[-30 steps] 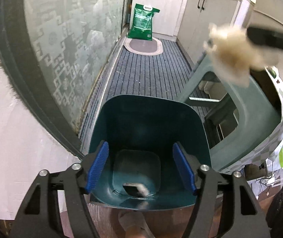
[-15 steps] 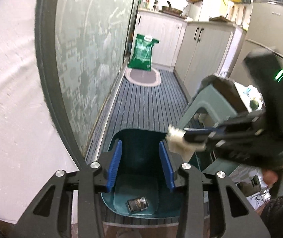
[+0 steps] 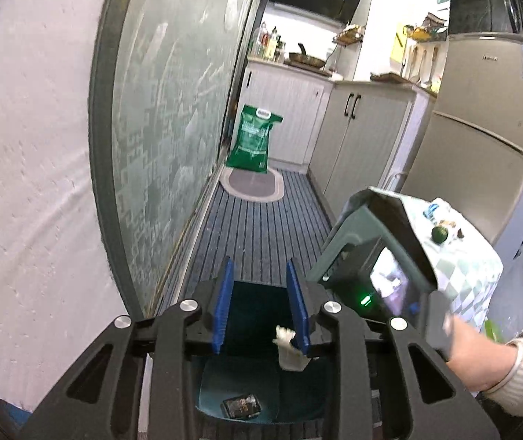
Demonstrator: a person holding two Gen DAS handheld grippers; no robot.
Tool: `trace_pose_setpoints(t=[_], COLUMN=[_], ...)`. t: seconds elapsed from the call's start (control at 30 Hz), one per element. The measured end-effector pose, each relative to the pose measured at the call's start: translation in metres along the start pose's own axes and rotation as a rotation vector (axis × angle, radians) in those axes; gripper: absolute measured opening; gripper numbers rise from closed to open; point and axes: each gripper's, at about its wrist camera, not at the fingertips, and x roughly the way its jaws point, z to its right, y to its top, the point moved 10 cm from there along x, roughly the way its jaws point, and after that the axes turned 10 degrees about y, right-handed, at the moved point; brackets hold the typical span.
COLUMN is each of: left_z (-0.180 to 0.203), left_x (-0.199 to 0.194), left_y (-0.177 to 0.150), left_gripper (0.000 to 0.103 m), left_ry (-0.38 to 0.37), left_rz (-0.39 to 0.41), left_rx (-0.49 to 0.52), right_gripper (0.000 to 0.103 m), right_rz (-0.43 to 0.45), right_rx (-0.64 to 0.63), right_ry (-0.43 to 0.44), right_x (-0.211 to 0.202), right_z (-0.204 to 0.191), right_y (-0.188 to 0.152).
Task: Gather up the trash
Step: 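Lower the white crumpled plastic into the teal bin and open the right gripper, then move both grippers back over the table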
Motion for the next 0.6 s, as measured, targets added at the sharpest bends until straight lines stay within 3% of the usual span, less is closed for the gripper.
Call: trace_pose_setpoints(t=[0.13,0.23,0.43,0.6], left_z=[0.000,-0.002,0.001,0.001], left_x=[-0.008,-0.014,-0.026,-0.038], left_y=[0.008,0.014,0.025,0.038], left_gripper=[0.031,0.031,0.031,0.037], left_ry=[0.000,-0.009,-0.019,-0.016], left_rz=[0.043,0.068,0.111,0.157], left_rx=[-0.014,-0.022,-0.032,-0.040], right_gripper=[0.006,0.025,0.025,0.025], right_rz=[-0.065,-0.077,-0.035,0.067], right_rx=[-0.024,-0.027,-0.047,-0.075], right_ry=[-0.028,-0.035,-0.016,0.005], right_x=[0.017,0.024,0.006,-0.034], right_z=[0.003,0.004,-0.006,-0.024], right_y=[-0.013,-0.020,-0.012,0.010])
